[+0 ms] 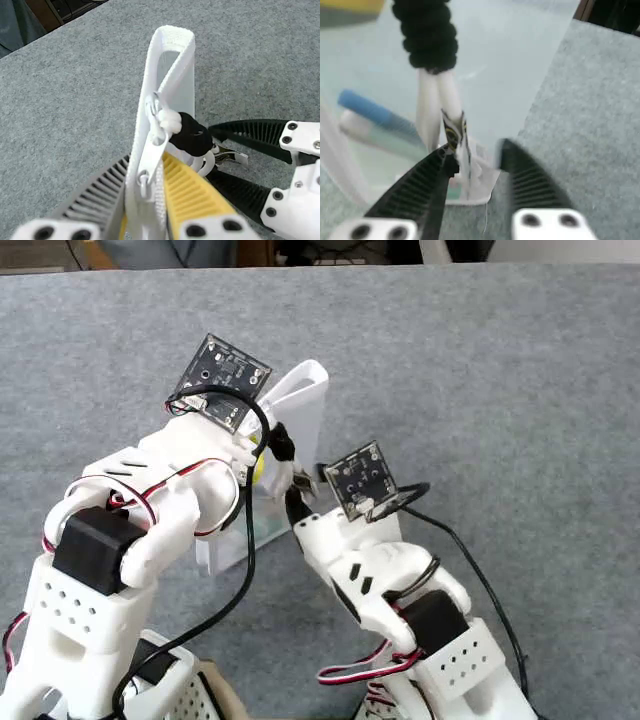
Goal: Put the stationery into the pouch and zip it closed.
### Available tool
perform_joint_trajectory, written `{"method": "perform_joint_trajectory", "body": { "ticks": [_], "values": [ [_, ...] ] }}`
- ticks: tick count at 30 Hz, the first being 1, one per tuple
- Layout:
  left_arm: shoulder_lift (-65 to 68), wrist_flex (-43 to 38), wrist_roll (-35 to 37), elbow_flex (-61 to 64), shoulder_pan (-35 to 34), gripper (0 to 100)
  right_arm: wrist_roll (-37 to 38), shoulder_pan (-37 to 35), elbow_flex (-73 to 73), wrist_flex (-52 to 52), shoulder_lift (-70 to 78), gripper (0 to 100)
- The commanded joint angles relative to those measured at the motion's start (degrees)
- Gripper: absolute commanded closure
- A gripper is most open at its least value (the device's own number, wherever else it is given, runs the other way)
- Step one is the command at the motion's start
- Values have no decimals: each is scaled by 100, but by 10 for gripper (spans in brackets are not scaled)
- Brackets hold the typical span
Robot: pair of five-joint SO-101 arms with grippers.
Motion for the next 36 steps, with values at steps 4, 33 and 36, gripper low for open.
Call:
{"method": "perform_joint_trajectory", "body": {
  "ticks": [4, 33, 36],
  "values": [
    [-44, 18, 44, -40, 13, 973, -53, 62, -40, -281, 22, 987],
    [-897, 1503, -958, -75, 1042, 973, 1020, 2119, -2686, 642, 13, 986],
    [-1099, 1512, -932, -22, 1015, 973, 1029, 2462, -2756, 642, -4, 986]
  ]
}}
